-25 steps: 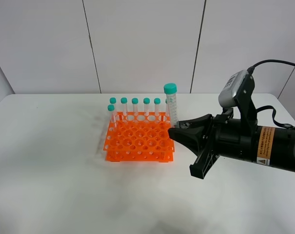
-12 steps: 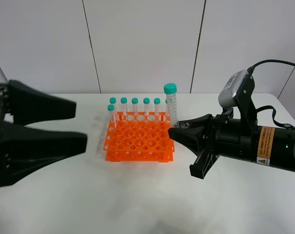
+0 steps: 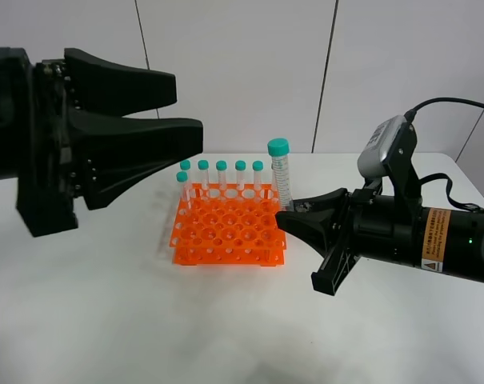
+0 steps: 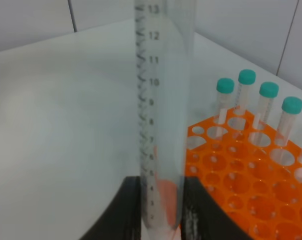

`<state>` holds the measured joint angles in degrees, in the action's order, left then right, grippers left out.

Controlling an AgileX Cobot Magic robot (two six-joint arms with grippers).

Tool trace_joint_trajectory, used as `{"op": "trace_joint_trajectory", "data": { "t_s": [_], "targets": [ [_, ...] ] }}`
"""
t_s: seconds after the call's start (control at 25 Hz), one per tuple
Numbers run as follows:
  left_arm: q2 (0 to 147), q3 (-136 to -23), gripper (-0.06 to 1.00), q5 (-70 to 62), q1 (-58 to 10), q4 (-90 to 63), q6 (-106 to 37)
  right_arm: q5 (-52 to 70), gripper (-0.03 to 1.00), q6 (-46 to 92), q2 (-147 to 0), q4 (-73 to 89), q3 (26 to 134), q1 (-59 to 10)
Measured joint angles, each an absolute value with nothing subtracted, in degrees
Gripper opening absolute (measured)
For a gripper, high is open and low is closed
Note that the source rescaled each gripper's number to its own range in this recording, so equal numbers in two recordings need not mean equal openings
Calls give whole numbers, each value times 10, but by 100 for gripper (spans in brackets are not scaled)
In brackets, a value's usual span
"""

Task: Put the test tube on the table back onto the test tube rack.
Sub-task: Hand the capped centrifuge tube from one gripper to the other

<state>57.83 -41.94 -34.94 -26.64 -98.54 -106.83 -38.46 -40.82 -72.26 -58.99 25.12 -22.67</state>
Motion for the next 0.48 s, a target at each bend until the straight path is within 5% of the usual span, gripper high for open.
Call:
{"op": "trace_joint_trajectory", "data": {
  "t_s": [0.48],
  "targets": [
    [721,-452,65,-405,-266,-988,-1074,-385,1,-408,-723,-592,251,-227]
  ]
}}
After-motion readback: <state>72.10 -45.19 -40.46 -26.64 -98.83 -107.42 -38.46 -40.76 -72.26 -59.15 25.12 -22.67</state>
